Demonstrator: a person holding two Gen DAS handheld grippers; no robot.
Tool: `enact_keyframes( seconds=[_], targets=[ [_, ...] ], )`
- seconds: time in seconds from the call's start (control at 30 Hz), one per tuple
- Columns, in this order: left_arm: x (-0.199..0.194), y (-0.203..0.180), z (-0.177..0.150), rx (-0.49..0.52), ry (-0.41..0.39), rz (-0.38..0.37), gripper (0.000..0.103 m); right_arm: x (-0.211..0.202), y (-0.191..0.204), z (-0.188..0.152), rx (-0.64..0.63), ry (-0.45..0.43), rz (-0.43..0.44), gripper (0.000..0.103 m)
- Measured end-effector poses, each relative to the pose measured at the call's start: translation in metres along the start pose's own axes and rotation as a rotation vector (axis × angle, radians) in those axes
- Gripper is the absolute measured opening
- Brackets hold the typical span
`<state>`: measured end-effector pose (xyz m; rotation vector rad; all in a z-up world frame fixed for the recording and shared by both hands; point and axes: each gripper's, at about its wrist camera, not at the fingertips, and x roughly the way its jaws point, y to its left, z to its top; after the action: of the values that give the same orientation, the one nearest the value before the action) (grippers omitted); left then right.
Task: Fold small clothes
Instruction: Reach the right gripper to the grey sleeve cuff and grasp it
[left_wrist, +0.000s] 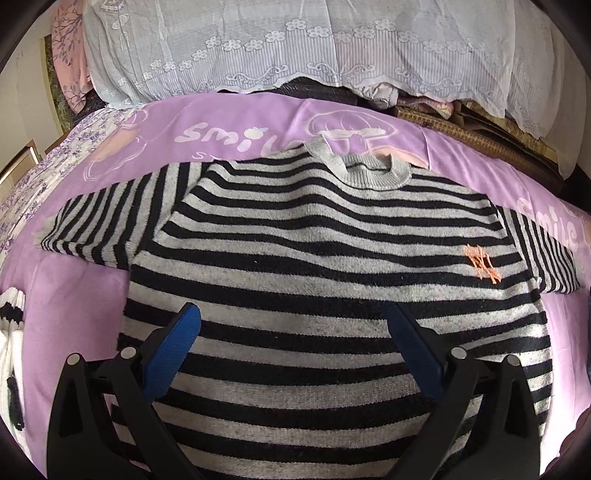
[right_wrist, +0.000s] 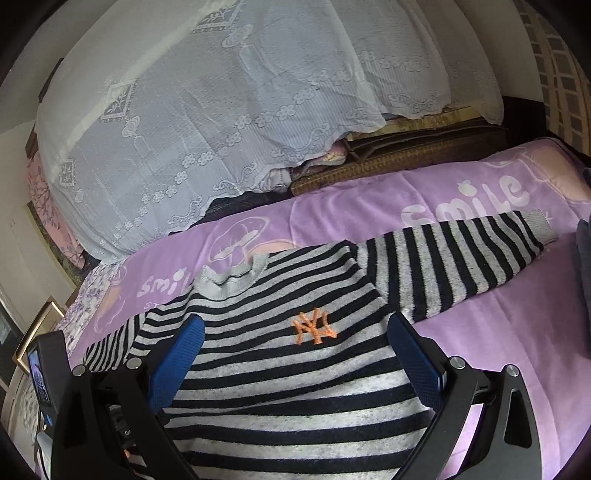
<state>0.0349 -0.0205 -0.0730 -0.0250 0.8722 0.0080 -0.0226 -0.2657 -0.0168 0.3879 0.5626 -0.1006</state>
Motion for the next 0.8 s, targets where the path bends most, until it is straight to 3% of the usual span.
enact_keyframes(
  seconds=[0.27, 0.47, 0.57, 0.8],
  targets=[
    [0.021, -0.018, -0.009, 0.062, 0.062, 0.016, 0.099, 0.018, -0.107, 0.02, 0.199, -0.012, -0.138, 0.099],
    [0.015, -0.026, 0.0, 0.06, 0.057, 0.008, 0.099, 0.027, -0.165, 0.022, 0.319, 0.004, -0.159, 0.094],
    [0.013, -0.043, 0.01, 0.048, 0.07, -0.037, 0.099, 0.037, -0.192, 0.02, 0.425, 0.022, -0.137, 0.088],
    [0.018, -0.119, 0.026, 0.168, 0.08, -0.069, 0.099, 0.06, -0.232, 0.016, 0.633, 0.05, -0.117, 0.067]
  ],
)
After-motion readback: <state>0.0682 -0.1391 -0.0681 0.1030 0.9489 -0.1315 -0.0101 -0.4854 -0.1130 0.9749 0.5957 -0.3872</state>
